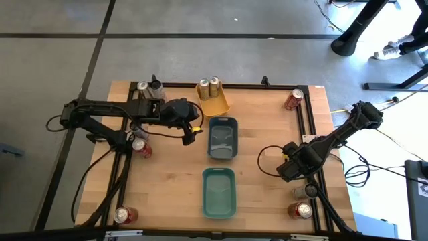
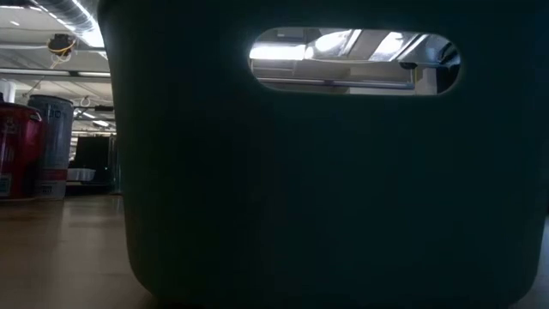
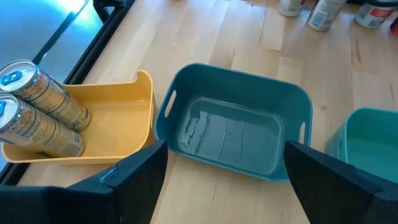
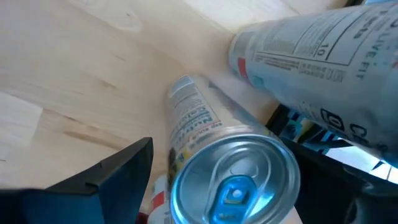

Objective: Sort soda cans
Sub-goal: Put the bottom blue soda can into the yellow bin

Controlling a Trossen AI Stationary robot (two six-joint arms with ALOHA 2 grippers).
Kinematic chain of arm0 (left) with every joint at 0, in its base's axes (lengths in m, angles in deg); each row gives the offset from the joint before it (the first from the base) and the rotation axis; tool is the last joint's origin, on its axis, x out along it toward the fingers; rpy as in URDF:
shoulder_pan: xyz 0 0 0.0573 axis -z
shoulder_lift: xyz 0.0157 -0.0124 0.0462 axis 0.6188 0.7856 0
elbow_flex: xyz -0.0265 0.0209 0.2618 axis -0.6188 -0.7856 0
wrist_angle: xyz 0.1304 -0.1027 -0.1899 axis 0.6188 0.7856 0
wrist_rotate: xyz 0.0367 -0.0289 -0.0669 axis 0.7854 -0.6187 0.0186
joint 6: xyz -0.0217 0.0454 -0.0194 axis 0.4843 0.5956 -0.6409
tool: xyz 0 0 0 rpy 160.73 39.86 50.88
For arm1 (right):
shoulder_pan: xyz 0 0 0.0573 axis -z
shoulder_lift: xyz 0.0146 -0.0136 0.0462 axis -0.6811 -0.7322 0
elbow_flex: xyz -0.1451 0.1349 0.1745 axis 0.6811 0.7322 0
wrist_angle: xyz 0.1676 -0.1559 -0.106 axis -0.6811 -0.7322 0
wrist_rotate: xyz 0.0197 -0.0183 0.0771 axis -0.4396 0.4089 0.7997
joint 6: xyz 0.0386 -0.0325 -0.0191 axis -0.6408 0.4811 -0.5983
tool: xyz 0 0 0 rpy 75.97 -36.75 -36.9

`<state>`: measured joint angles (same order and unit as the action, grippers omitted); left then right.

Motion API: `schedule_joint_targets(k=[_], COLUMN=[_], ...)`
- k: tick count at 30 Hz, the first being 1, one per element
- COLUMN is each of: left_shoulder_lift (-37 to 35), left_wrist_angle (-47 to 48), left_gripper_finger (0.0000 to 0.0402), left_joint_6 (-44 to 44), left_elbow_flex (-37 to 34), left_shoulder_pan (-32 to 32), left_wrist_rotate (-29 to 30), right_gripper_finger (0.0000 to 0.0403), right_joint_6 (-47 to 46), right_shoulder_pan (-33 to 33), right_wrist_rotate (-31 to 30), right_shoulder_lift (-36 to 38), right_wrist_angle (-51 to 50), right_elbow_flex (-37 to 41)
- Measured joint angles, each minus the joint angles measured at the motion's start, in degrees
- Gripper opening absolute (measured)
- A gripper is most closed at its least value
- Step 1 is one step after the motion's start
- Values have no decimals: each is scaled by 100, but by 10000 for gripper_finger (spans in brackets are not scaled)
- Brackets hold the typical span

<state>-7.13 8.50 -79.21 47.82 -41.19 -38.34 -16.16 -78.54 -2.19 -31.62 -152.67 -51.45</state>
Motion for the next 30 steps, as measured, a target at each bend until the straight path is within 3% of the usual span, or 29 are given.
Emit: schedule_joint_targets(k=[9,17,23,30], left_shoulder_lift=[0,0,0,0], left_wrist_angle=[2,13,27,-113], left_gripper_finger=[308,308,308,308], left_joint_6=[1,1,3,3], left_elbow_flex=[0,0,0,0], left_shoulder_pan=[0,-2,-2,32], left_wrist_rotate=[0,0,0,0], right_gripper_finger=[319,220,220,220], right_joint_6=[243,618,879,1198], right_shoulder_pan=[0,0,0,0], right_wrist_rotate=[140,149,118,-547], right_shoulder_lift=[0,15,-4,-2], right_wrist_angle=[96,72,50,-228], right_elbow_flex=[103,92,-23,-1033])
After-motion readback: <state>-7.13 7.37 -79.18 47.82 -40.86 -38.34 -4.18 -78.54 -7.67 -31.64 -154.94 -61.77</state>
